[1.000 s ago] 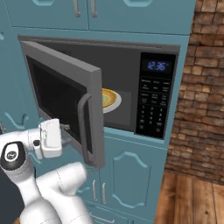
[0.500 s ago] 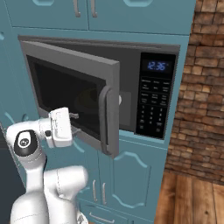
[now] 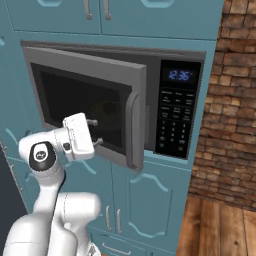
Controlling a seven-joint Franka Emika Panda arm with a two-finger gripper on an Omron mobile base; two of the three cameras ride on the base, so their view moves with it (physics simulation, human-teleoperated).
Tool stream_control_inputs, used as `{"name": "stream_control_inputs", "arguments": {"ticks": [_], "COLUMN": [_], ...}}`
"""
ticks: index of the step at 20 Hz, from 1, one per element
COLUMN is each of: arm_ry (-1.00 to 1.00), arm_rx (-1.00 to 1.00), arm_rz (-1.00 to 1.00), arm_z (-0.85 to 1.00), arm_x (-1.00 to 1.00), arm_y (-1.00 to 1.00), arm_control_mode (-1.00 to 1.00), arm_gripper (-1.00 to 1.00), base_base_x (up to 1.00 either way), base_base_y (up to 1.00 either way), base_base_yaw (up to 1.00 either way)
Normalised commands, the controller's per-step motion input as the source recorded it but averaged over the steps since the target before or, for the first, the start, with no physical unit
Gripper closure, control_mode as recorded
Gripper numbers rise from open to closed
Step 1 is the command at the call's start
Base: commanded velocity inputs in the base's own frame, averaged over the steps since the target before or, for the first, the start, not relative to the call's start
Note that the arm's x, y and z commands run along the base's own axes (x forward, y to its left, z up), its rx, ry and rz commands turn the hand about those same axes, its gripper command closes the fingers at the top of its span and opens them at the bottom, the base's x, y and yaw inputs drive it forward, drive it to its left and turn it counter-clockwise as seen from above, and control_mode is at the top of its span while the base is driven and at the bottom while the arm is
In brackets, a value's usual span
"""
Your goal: Transport the steak from the fridge to the microwave and turn on the microwave.
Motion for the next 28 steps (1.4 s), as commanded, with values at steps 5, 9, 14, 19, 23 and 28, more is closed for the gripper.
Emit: {"name": "stream_control_inputs", "arguments": {"ticks": [5,9,14,19,23,28], "arm_ry": [-0.14,-0.13,-0.04,0.01,0.23,0.46], "arm_rx": [-0.01,-0.02,0.00,0.00,0.03,0.13], "arm_rz": [0.11,0.12,0.14,0.15,0.21,0.21], "arm_z": [0.18,0.30,0.48,0.29,0.11,0.15], "arm_x": [0.00,0.00,0.08,0.04,0.19,0.37], "arm_y": [-0.15,-0.09,-0.14,-0.08,-0.05,-0.05], "arm_control_mode": [-1.00,-1.00,-1.00,-1.00,-1.00,-1.00], "arm_gripper": [-1.00,-1.00,-1.00,-1.00,-1.00,-1.00], "base_base_x": [0.00,0.00,0.00,0.00,0.00,0.00], "base_base_y": [0.00,0.00,0.00,0.00,0.00,0.00], "base_base_yaw": [0.00,0.00,0.00,0.00,0.00,0.00]}}
